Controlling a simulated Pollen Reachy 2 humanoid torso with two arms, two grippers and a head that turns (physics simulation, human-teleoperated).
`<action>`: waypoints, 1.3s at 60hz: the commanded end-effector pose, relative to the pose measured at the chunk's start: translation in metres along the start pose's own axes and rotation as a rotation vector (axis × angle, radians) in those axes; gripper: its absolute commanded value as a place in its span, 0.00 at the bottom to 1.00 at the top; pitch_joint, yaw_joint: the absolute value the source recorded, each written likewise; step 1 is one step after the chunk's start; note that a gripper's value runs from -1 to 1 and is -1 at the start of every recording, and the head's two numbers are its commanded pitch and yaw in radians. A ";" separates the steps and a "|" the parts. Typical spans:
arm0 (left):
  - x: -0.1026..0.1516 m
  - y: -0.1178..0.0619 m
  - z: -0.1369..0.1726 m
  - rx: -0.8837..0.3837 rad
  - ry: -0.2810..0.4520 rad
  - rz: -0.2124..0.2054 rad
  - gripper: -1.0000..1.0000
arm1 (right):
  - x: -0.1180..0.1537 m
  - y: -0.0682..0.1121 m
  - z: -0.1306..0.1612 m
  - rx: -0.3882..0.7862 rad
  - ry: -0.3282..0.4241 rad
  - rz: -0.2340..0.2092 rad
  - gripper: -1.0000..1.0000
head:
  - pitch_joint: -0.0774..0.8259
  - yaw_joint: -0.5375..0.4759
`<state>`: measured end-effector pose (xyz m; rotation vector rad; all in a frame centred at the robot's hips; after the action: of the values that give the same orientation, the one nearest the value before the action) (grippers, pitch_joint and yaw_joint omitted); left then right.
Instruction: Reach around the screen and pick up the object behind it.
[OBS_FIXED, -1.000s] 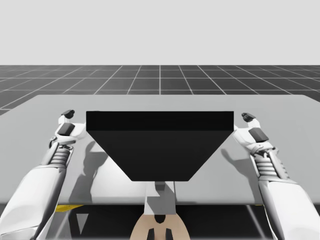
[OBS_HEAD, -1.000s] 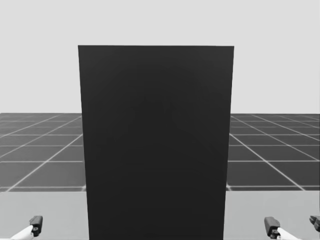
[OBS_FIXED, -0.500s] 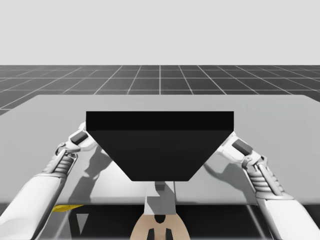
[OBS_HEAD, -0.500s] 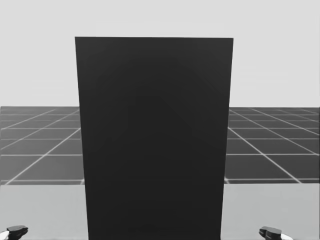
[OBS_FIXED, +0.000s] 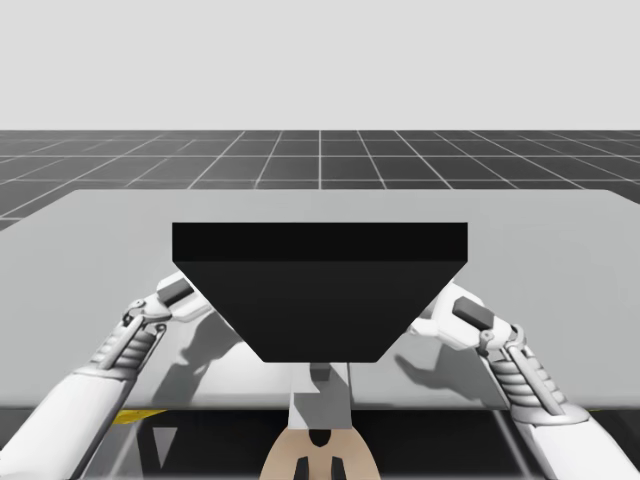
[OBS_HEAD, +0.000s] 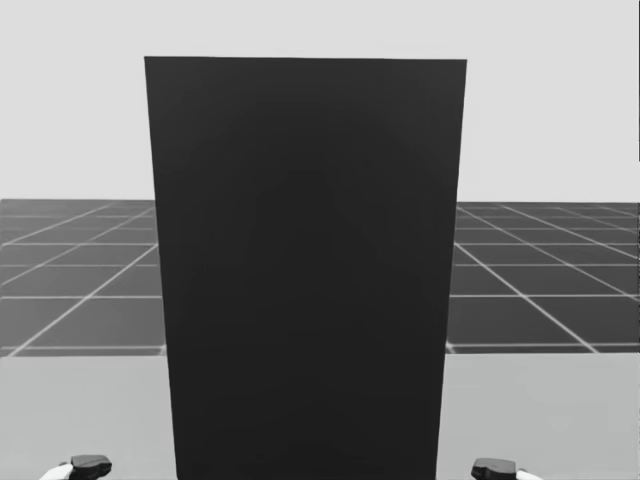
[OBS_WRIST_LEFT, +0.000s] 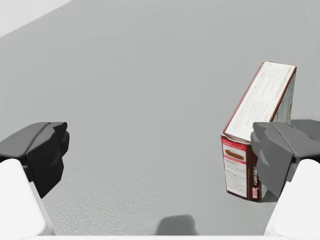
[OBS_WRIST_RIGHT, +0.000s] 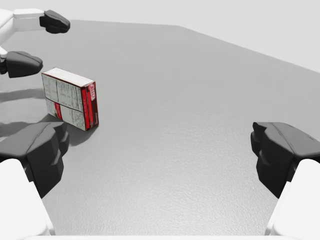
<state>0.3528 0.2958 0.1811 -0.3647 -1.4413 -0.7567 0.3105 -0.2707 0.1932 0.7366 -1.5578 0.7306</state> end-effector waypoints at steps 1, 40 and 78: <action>0.002 -0.014 -0.008 -0.067 -0.009 -0.010 0.00 | 0.000 0.001 -0.001 0.015 -0.007 0.012 0.00 | 0.16 0.50; -0.007 -0.017 -0.061 -0.260 0.095 0.046 0.00 | -0.003 0.002 -0.004 0.011 0.003 0.031 0.00 | 0.18 0.51; -0.024 -0.043 -0.077 -0.301 0.200 0.001 1.00 | -0.003 0.001 -0.004 -0.004 0.009 0.044 0.00 | 0.19 0.50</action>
<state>0.3892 0.2150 0.1428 -0.5267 -1.1554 -0.9872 0.3119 -0.2663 0.1903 0.7014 -1.5702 0.7648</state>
